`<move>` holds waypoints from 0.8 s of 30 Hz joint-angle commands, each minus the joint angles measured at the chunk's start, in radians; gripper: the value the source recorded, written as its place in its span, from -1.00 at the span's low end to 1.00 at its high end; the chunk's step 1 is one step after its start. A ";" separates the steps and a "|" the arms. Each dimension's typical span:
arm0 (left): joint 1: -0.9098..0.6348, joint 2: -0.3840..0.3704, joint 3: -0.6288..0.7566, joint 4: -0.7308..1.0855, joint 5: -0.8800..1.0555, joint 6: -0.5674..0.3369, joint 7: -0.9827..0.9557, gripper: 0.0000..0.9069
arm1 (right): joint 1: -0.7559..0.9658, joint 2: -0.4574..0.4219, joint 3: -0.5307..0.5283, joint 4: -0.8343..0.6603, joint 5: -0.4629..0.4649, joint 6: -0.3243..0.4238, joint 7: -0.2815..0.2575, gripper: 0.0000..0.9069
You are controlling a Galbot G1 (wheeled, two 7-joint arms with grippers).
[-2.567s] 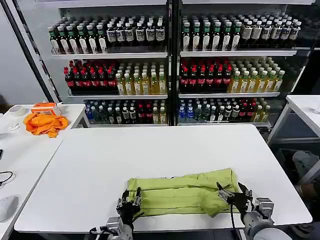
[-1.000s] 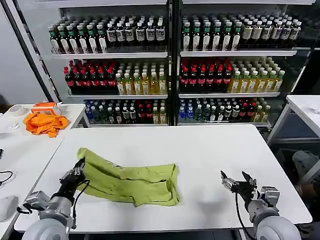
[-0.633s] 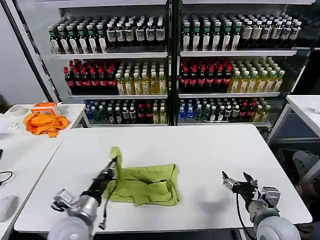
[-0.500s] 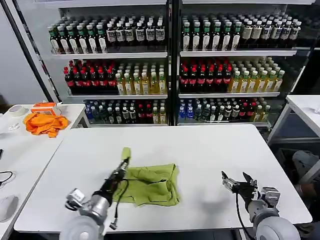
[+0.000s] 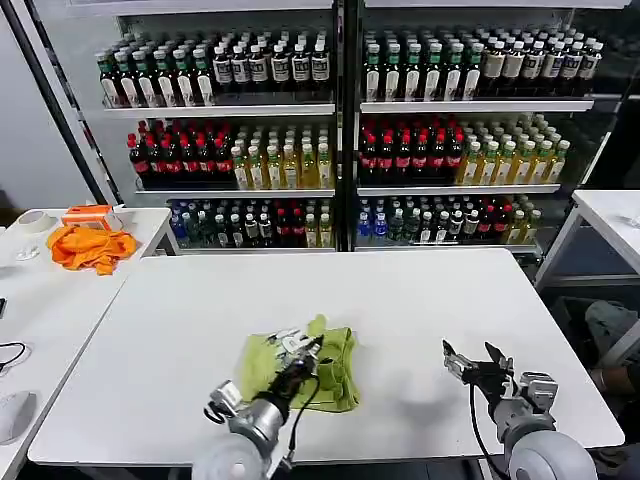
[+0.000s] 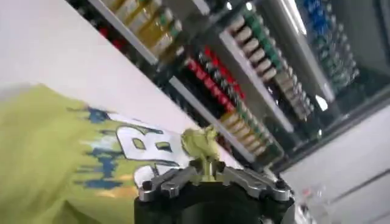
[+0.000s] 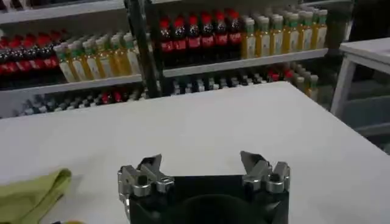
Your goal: Fold and organize the clothes.
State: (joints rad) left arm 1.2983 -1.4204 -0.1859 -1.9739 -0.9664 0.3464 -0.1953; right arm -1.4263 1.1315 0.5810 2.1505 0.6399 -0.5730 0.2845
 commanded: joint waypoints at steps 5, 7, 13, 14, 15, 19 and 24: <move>0.010 -0.023 0.030 -0.004 0.148 -0.009 0.017 1.00 | -0.001 0.002 -0.007 0.004 -0.017 0.003 0.001 1.00; 0.036 0.000 -0.008 -0.034 0.172 -0.013 0.006 1.00 | -0.002 0.000 -0.008 0.005 -0.017 0.003 -0.001 1.00; 0.136 0.091 -0.164 -0.096 0.247 -0.060 -0.026 1.00 | -0.001 -0.004 -0.010 0.007 -0.016 0.005 -0.003 1.00; 0.155 0.105 -0.193 -0.094 0.251 -0.069 -0.028 1.00 | -0.001 -0.004 -0.010 0.007 -0.016 0.006 -0.003 1.00; 0.159 0.109 -0.203 -0.093 0.251 -0.068 -0.030 1.00 | -0.001 -0.004 -0.011 0.007 -0.016 0.006 -0.004 1.00; 0.182 0.124 -0.244 -0.060 0.263 -0.068 -0.038 1.00 | -0.003 -0.001 -0.013 0.006 -0.016 0.007 -0.004 1.00; 0.171 0.115 -0.219 -0.003 0.353 -0.061 -0.050 1.00 | -0.004 0.001 -0.016 0.005 -0.018 0.008 -0.003 1.00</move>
State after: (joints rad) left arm 1.4201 -1.3434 -0.3295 -2.0182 -0.7391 0.2934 -0.2297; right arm -1.4306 1.1320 0.5648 2.1562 0.6238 -0.5658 0.2802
